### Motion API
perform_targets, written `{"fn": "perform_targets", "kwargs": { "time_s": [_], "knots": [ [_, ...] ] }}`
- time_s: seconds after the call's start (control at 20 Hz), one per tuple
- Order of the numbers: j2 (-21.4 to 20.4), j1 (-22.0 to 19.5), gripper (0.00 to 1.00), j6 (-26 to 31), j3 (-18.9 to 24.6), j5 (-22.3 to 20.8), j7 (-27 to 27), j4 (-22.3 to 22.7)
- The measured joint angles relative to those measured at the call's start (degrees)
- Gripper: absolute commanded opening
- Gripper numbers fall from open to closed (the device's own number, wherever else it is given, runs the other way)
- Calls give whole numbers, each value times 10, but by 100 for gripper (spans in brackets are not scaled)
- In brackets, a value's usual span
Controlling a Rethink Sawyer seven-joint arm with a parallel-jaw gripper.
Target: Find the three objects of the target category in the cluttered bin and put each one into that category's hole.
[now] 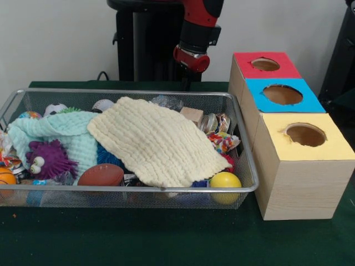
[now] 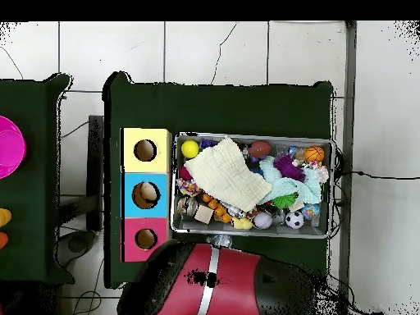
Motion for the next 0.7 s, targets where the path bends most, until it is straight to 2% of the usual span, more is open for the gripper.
{"fn": "perform_targets", "kwargs": {
  "time_s": [0.25,0.3,0.7],
  "knots": [
    [0,3,0,0,-1,0,0,0],
    [0,4,100,0,-2,0,0,0],
    [0,6,100,0,-3,0,0,-1]
  ]
}}
